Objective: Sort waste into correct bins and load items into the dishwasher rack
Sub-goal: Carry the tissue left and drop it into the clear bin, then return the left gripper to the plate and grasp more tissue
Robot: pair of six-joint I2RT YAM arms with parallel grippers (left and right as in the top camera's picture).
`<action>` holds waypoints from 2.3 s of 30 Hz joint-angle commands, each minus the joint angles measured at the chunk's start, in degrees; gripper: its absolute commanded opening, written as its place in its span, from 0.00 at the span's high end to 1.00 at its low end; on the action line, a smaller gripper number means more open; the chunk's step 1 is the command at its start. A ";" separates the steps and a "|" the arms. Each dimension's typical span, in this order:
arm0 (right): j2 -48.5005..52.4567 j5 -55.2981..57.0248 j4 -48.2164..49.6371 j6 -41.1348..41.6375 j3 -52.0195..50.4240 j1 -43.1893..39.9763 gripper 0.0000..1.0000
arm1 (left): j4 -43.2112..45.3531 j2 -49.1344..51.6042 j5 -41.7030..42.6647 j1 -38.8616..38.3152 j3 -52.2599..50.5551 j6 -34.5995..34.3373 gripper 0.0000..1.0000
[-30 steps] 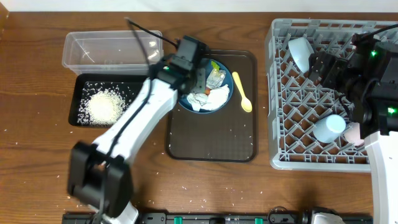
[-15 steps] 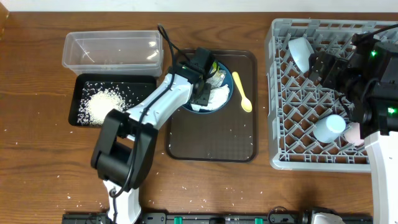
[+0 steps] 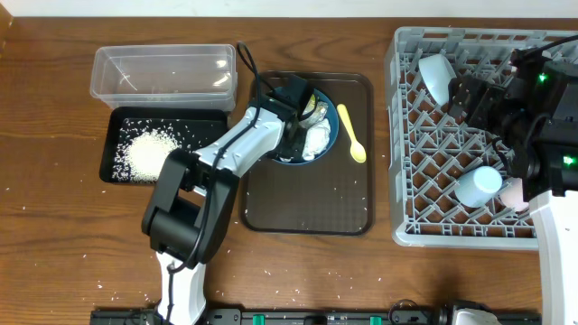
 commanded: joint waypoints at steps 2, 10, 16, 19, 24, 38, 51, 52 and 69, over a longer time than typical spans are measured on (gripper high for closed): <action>0.15 -0.22 -0.11 0.52 0.15 -0.24 0.02 | -2.89 -6.08 -0.02 1.60 4.76 -2.58 0.94; 0.15 0.04 -0.07 0.52 0.15 -0.26 0.02 | -5.53 -15.72 -0.74 5.73 8.41 -2.40 0.94; 0.15 0.17 -0.04 0.52 0.15 -0.24 0.02 | -2.47 -16.55 -12.17 11.82 8.13 -2.47 0.94; 0.17 0.17 -0.04 0.52 0.17 -0.26 0.02 | 2.75 -14.49 -14.73 15.87 7.87 -2.45 0.94; 0.76 0.17 -0.04 0.52 0.15 -0.26 0.02 | 11.30 -9.11 -13.97 21.92 7.87 -2.51 0.87; 2.19 0.15 0.20 0.55 0.15 -0.24 0.02 | 7.58 -13.07 -1.38 21.09 8.37 1.22 0.27; 2.19 0.13 -0.09 0.55 0.15 -0.13 0.02 | -4.55 -11.50 4.07 1.18 5.33 6.38 0.27; 2.19 0.13 -0.11 0.55 0.15 -0.04 0.02 | -3.96 -10.47 4.07 0.00 5.33 7.23 0.27; 2.19 0.13 -0.74 0.52 0.15 -0.04 0.03 | 4.00 -0.83 4.02 -6.69 5.33 11.76 0.21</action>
